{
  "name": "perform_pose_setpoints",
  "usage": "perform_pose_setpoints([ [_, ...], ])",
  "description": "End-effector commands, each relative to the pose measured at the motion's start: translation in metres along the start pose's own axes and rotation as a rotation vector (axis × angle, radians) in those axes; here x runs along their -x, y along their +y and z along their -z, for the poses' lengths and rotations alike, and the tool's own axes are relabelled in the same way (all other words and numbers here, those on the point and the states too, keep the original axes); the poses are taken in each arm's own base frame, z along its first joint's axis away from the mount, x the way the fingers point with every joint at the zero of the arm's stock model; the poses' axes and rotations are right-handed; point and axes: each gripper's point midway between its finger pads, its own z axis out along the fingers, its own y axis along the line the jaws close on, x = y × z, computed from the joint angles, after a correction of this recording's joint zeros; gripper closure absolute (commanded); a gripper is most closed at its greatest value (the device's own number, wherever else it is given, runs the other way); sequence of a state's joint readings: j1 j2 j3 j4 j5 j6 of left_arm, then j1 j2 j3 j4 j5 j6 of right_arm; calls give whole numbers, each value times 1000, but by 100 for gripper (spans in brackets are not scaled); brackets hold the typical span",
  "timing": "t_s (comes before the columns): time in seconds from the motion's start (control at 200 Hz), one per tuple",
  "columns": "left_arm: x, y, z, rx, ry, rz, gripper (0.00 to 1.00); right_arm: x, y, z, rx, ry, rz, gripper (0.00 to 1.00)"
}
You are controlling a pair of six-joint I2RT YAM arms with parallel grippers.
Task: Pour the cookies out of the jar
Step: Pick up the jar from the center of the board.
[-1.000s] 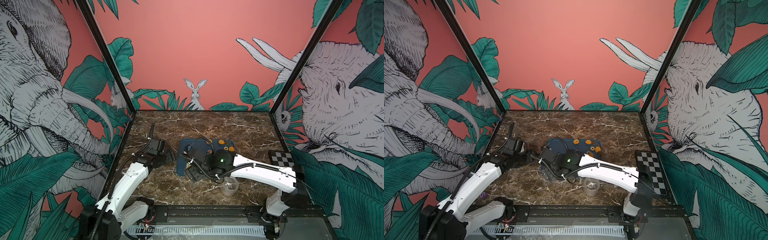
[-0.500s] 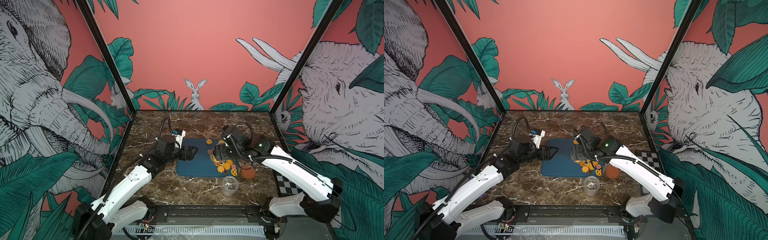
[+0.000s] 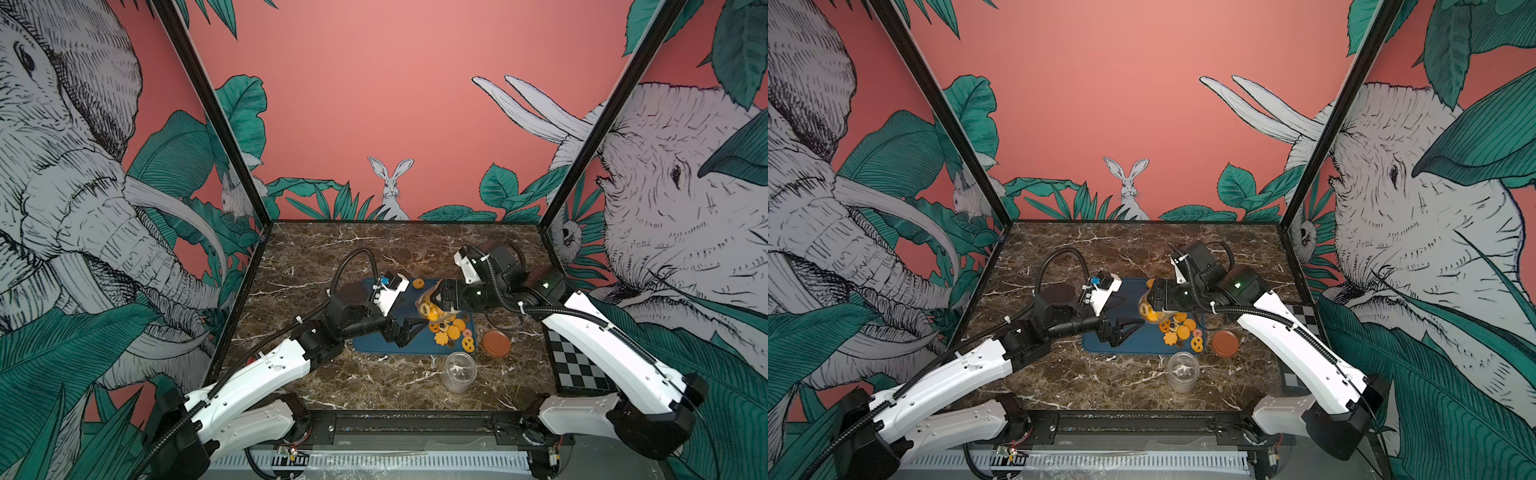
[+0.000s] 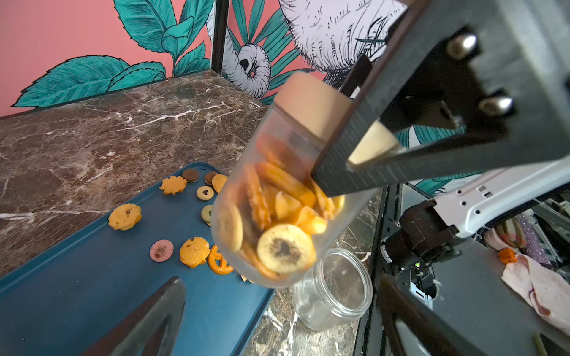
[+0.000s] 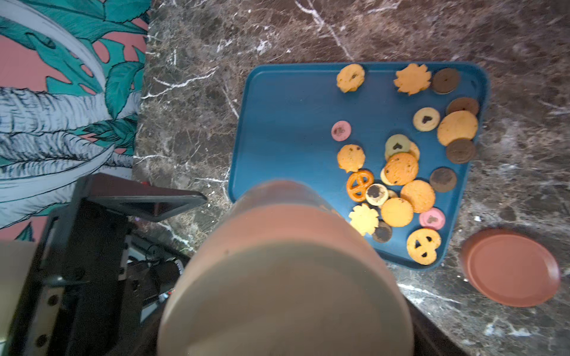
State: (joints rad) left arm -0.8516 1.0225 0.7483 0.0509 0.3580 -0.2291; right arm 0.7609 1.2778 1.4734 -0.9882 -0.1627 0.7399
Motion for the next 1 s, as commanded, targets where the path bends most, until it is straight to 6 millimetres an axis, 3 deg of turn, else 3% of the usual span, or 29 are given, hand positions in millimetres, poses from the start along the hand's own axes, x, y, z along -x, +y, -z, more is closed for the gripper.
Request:
perform_pose_setpoints([
  [0.0, 6, -9, 0, -50, -55, -66, 1, 18, 37, 14, 175, -69, 10, 100],
  [0.205, 6, -17, 5, -91, -80, -73, 1, 18, 55, 11, 274, -47, 5, 100],
  [0.405, 2, -24, -2, -147, -55, -70, 1, 16, 75, 5, 388, -10, -5, 100],
  [0.995, -16, -28, 7, -168, -45, -238, 1, 7, 102, -5, 568, 68, -1, 100],
])
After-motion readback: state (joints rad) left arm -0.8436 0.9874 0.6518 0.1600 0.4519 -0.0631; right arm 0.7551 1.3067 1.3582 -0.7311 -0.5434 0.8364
